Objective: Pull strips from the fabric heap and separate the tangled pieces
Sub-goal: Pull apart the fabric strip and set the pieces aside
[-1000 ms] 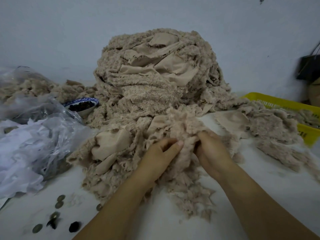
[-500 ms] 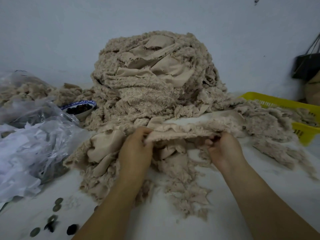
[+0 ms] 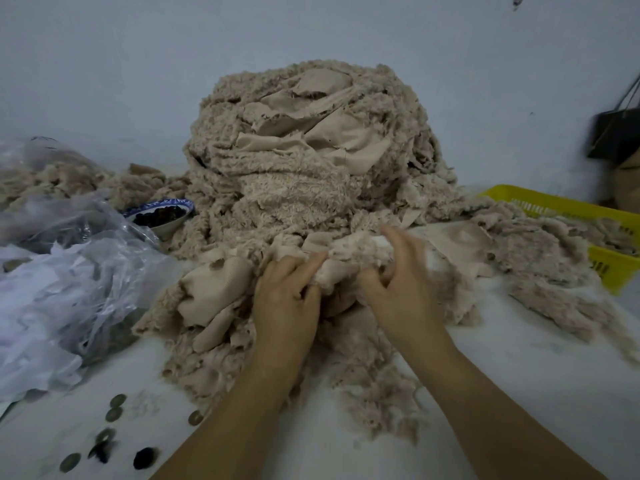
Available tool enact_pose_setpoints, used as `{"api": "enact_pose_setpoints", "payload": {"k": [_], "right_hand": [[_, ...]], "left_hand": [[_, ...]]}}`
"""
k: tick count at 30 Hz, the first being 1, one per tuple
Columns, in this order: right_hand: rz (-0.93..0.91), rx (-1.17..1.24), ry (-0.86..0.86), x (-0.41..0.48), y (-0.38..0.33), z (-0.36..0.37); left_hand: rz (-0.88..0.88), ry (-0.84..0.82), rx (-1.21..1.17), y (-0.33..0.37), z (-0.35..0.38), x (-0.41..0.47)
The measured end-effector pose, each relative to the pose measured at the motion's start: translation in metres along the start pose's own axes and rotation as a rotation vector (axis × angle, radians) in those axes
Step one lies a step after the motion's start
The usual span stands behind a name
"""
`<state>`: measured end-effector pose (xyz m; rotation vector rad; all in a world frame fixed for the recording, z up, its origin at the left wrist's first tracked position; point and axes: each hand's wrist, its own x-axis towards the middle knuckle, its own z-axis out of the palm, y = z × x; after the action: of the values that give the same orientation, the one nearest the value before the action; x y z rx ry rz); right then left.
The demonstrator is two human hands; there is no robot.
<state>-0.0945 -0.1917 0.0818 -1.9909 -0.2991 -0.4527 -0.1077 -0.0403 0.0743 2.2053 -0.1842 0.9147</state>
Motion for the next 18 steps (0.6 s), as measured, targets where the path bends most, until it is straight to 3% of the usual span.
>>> {"api": "enact_pose_setpoints", "payload": {"k": [2, 4, 9, 12, 18], "right_hand": [[-0.067, 0.024, -0.249, -0.006, -0.005, 0.012], [-0.084, -0.028, -0.378, -0.006, 0.001, 0.019], [-0.156, -0.210, 0.034, 0.013, 0.014, -0.003], [0.048, -0.065, 0.352, 0.023, 0.025, -0.029], [0.125, 0.214, 0.356, 0.022, 0.022, -0.028]], "left_hand": [[0.002, -0.018, 0.009, 0.001, 0.000, -0.001], [-0.013, -0.018, 0.023, 0.002, -0.001, -0.001], [0.182, -0.126, 0.256, 0.000, 0.003, 0.001], [-0.022, -0.246, 0.352, -0.017, 0.003, 0.005], [-0.223, -0.209, 0.114, -0.021, 0.009, 0.002]]}}
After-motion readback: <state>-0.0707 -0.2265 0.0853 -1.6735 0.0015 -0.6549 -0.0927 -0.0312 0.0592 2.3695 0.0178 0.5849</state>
